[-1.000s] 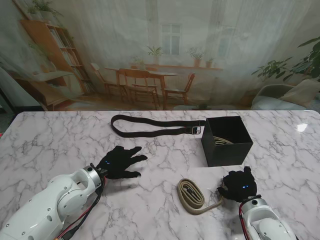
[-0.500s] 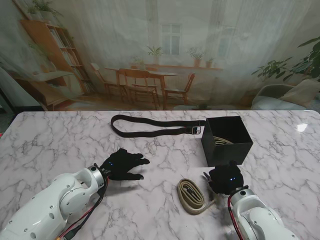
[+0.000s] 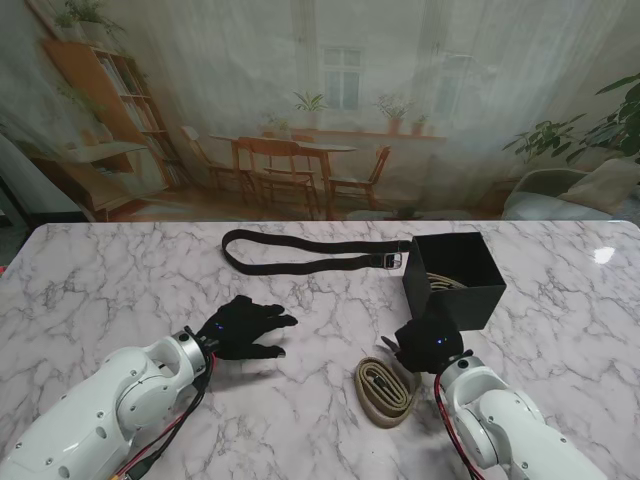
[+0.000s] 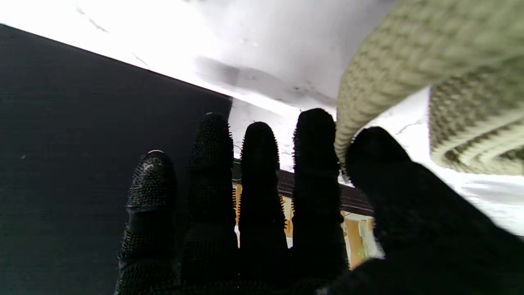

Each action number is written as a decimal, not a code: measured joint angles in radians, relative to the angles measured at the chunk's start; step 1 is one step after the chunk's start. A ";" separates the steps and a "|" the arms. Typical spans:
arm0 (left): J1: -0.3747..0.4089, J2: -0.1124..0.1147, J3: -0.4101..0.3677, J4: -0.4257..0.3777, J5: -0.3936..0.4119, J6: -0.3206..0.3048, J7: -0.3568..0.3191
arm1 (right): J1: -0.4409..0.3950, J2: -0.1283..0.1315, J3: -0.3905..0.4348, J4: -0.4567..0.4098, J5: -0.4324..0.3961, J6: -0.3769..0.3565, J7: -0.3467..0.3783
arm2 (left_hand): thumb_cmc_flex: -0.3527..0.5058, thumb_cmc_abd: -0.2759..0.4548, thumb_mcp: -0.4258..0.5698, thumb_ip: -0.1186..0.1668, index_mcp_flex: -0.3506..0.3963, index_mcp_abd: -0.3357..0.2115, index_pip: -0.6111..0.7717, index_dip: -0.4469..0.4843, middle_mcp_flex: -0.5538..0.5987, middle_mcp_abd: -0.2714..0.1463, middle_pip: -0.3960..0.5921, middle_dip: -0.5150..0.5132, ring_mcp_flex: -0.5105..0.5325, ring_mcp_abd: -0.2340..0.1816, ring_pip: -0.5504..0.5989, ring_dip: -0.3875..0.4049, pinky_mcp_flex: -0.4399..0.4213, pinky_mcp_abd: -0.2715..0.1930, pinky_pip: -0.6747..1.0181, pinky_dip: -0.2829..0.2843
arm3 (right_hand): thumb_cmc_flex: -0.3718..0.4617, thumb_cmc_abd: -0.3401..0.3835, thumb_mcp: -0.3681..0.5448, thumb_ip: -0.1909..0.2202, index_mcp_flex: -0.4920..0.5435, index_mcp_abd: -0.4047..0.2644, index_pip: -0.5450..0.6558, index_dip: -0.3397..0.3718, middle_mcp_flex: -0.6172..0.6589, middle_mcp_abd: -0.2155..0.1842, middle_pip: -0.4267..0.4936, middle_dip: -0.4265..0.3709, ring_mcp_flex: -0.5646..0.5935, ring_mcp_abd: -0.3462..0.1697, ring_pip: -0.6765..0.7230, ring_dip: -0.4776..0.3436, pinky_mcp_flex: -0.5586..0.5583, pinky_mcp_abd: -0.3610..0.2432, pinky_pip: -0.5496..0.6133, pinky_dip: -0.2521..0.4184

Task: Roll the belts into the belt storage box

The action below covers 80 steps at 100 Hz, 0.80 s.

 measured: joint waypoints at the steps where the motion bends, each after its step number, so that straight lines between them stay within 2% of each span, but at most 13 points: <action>1: 0.000 0.000 -0.001 0.000 0.001 0.000 0.001 | 0.001 0.000 -0.002 0.000 0.004 -0.001 0.001 | 0.000 0.000 0.000 0.000 0.000 0.000 0.000 0.000 0.000 0.000 0.000 0.000 0.000 0.000 0.000 0.000 0.000 0.000 0.000 0.000 | 0.000 0.000 -0.002 0.000 0.000 -0.003 -0.001 -0.007 0.000 0.000 0.000 0.000 0.000 0.000 0.000 0.000 0.000 0.000 0.000 0.000; 11: 0.004 -0.001 -0.008 0.000 0.003 0.000 0.007 | 0.018 0.000 -0.031 0.009 0.041 -0.003 0.006 | 0.000 0.000 0.000 0.000 0.000 0.000 0.000 0.000 0.000 0.000 0.000 0.000 0.000 0.000 0.000 0.000 0.000 0.000 0.000 0.000 | 0.000 0.000 -0.002 0.000 0.000 -0.003 -0.001 -0.009 0.017 0.000 0.000 0.000 0.000 0.000 0.000 0.000 0.000 0.000 0.000 0.000; 23: 0.006 -0.001 -0.012 0.000 0.005 0.000 0.009 | 0.039 0.001 -0.067 0.010 0.036 -0.002 0.036 | 0.000 0.000 0.000 0.000 0.000 0.000 0.000 0.000 0.000 0.000 0.000 0.000 0.000 0.000 0.000 0.000 0.000 0.000 0.000 0.000 | 0.000 0.003 -0.010 0.000 0.000 -0.003 -0.007 -0.021 0.014 0.000 0.000 -0.002 0.000 0.000 0.000 0.000 0.000 0.000 0.000 0.000; 30: 0.006 -0.001 -0.012 0.000 0.006 0.000 0.009 | 0.048 0.000 -0.078 0.010 0.039 -0.002 0.049 | 0.000 0.000 0.000 0.000 0.000 0.000 0.000 0.000 0.000 0.000 0.000 0.000 0.000 0.000 0.000 0.000 0.000 0.001 0.000 0.000 | -0.004 0.052 -0.045 0.000 0.000 -0.004 -0.080 -0.032 0.014 0.000 0.000 -0.011 0.000 0.000 0.000 0.000 0.000 0.000 0.000 0.000; 35: 0.006 -0.001 -0.012 0.000 0.006 0.000 0.009 | 0.052 0.000 -0.082 0.010 0.048 -0.003 0.053 | 0.000 0.000 0.000 0.000 0.000 0.000 0.000 0.000 0.000 0.000 0.000 0.000 0.000 0.000 0.000 0.000 0.000 0.003 0.000 0.000 | -0.046 0.093 -0.080 0.010 0.001 -0.004 -0.141 -0.023 0.014 0.000 0.000 -0.011 0.000 0.000 0.000 0.000 0.000 0.000 0.000 0.000; 38: 0.006 -0.001 -0.012 0.000 0.006 0.000 0.009 | 0.053 -0.001 -0.083 0.010 0.056 -0.005 0.055 | 0.000 0.000 0.000 0.000 0.000 0.000 0.000 0.000 0.000 0.000 0.000 0.000 0.000 0.000 0.000 0.000 0.000 0.008 0.000 0.000 | -0.064 0.126 -0.092 0.022 0.001 -0.004 -0.182 -0.003 0.014 0.001 0.000 -0.012 -0.001 0.000 -0.001 0.000 0.000 0.000 0.001 0.000; 42: 0.006 -0.001 -0.012 0.000 0.006 0.000 0.009 | 0.054 -0.002 -0.083 0.010 0.068 -0.009 0.058 | 0.000 0.000 0.000 0.000 0.000 0.000 0.000 0.000 0.000 0.000 0.000 0.000 0.000 0.000 0.000 0.000 0.000 0.008 0.000 0.000 | -0.096 0.174 -0.135 0.061 0.002 -0.002 -0.251 0.048 0.009 0.002 0.000 -0.012 -0.001 0.000 -0.001 0.000 0.000 0.000 0.007 0.000; 46: 0.006 -0.001 -0.013 0.000 0.007 0.000 0.009 | 0.055 -0.003 -0.083 0.009 0.078 -0.013 0.059 | 0.000 0.000 0.000 0.000 0.000 0.000 0.000 0.000 0.000 0.000 0.000 0.000 0.000 0.000 0.000 0.000 0.000 0.008 0.000 0.000 | -0.111 0.187 -0.137 0.071 0.000 0.009 -0.277 0.061 0.007 0.003 0.000 -0.012 -0.002 0.000 -0.001 0.000 0.000 -0.001 0.008 0.000; 48: 0.007 -0.001 -0.013 0.000 0.007 0.000 0.009 | 0.055 -0.003 -0.083 0.009 0.081 -0.014 0.058 | 0.000 0.000 0.000 0.000 0.000 0.000 0.000 0.000 0.000 0.000 0.000 0.000 0.000 0.000 0.000 0.000 0.000 0.008 0.000 0.000 | -0.111 0.207 -0.167 0.071 -0.002 0.012 -0.292 0.075 -0.008 0.004 0.000 -0.012 -0.003 0.000 -0.001 0.000 -0.001 -0.001 0.009 0.000; 61: 0.007 -0.001 -0.014 0.000 0.008 0.000 0.008 | 0.046 -0.011 -0.065 0.007 0.089 -0.029 0.031 | 0.000 0.000 0.000 0.000 0.000 0.000 0.000 0.000 0.000 0.000 0.000 0.000 0.000 0.000 0.000 0.001 0.000 0.008 0.000 0.000 | -0.122 0.258 -0.250 0.080 -0.095 0.034 -0.370 0.095 -0.030 0.015 -0.003 -0.013 -0.040 0.001 -0.006 0.000 -0.017 -0.001 0.010 0.000; 62: 0.007 -0.001 -0.014 0.000 0.008 0.000 0.008 | 0.044 -0.012 -0.062 0.007 0.091 -0.031 0.028 | 0.000 0.000 0.000 0.000 0.000 0.000 0.000 0.000 0.000 0.000 0.000 0.000 0.000 0.000 0.000 0.001 0.000 0.008 0.000 0.000 | -0.128 0.262 -0.276 0.081 -0.103 0.035 -0.384 0.095 -0.039 0.016 -0.004 -0.013 -0.044 0.003 -0.004 0.000 -0.017 -0.001 0.010 0.000; 71: 0.008 -0.001 -0.014 0.000 0.009 0.000 0.008 | 0.028 -0.017 -0.035 -0.002 0.102 -0.056 -0.004 | 0.000 0.000 0.000 0.000 0.000 0.000 0.000 0.000 0.000 0.000 0.000 0.000 0.000 0.000 0.000 0.009 0.000 0.008 0.000 0.000 | -0.147 0.295 -0.324 0.083 -0.213 0.064 -0.445 0.095 -0.110 0.028 -0.025 -0.026 -0.100 0.010 -0.011 -0.016 -0.042 -0.001 0.010 0.000; 80: 0.008 0.000 -0.015 0.000 0.010 0.000 0.008 | 0.017 -0.017 -0.023 -0.013 0.104 -0.072 -0.016 | 0.000 0.000 0.000 0.000 0.000 0.000 0.000 0.000 0.000 0.000 0.000 0.000 0.000 0.000 0.000 0.009 0.000 0.008 0.000 0.000 | -0.160 0.296 -0.369 0.091 -0.292 0.095 -0.496 0.090 -0.179 0.038 -0.037 -0.044 -0.136 0.011 -0.032 -0.036 -0.072 -0.001 -0.008 0.000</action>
